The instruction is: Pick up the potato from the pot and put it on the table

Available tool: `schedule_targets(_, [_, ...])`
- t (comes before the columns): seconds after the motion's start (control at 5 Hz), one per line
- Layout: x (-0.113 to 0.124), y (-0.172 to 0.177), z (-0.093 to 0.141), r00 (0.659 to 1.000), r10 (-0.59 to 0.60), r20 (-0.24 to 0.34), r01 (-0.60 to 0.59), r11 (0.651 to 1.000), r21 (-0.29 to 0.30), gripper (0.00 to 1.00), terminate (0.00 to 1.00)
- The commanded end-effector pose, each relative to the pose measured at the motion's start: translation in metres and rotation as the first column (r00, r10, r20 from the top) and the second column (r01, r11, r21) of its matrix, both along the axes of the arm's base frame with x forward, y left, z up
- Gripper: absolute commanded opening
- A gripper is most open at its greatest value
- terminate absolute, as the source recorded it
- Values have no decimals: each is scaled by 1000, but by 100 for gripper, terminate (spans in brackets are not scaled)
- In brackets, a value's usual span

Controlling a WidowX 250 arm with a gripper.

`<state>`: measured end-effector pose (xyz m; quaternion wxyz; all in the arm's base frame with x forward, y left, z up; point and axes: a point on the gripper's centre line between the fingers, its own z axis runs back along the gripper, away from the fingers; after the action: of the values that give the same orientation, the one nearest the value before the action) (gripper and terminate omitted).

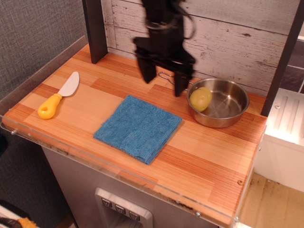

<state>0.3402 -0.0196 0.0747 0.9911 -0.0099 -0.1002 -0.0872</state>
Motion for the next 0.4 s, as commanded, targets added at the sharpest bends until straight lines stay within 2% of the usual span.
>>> schedule_targets(0.0, [32,-13,-1,997,65,41,-63,997,-41,100,0])
schedule_targets(0.2, [39,-22,-5,998,46,45,-44,998,-43,100,0])
